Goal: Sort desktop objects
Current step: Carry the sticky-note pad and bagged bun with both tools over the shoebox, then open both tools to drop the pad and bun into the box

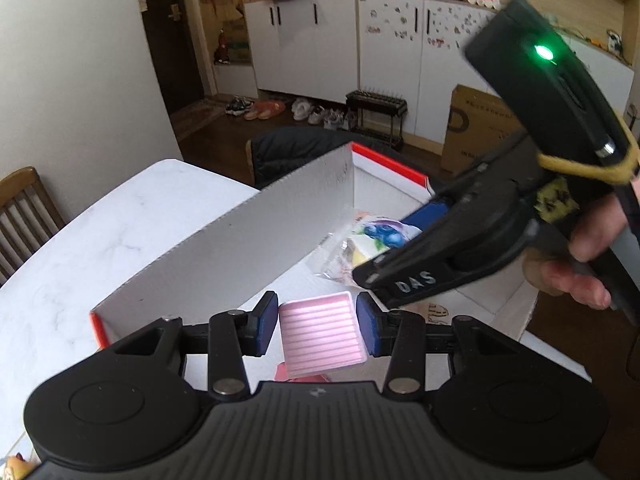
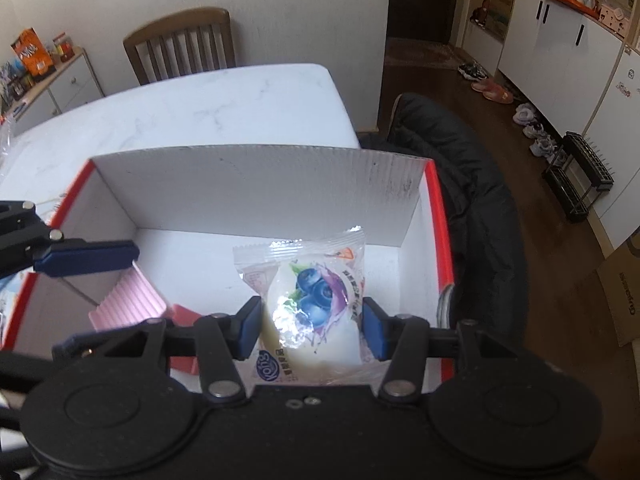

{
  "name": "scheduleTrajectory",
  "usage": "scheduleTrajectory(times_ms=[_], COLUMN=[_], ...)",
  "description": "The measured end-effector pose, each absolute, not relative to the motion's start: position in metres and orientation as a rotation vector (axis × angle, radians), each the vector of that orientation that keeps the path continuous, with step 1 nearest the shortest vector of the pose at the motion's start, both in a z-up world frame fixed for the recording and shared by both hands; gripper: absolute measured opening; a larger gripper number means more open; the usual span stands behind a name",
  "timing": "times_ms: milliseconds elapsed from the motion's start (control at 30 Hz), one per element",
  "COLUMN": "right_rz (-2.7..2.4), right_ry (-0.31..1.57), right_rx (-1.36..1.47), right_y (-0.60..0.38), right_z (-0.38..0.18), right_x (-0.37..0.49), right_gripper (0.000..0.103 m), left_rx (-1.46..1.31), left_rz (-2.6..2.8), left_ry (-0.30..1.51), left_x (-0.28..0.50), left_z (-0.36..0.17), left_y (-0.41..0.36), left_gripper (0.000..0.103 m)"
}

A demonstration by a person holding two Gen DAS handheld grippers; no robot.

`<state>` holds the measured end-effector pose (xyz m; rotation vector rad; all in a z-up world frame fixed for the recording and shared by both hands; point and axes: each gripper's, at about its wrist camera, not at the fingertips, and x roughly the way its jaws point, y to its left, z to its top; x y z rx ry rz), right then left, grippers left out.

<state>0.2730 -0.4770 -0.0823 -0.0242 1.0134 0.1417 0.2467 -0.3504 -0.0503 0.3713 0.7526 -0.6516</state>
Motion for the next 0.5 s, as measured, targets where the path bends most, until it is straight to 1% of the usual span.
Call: scheduleTrajectory(times_ms=[333,500], right_rz=[0.181,0.197], right_ry=[1.053,1.076], right_rx=[-0.066,-0.106], right_y=[-0.469,-0.462], right_z=[-0.096,-0.102], right_x=[0.295,0.299], right_gripper=[0.051,0.052], left_rx=[0.425,0.42], left_rz=[-0.673,-0.686], left_ry=[0.843,0.88], left_x=[0.254,0.256], left_z=[-0.082,-0.088], left_y=[-0.364,-0.365], left_gripper=[0.042,0.042])
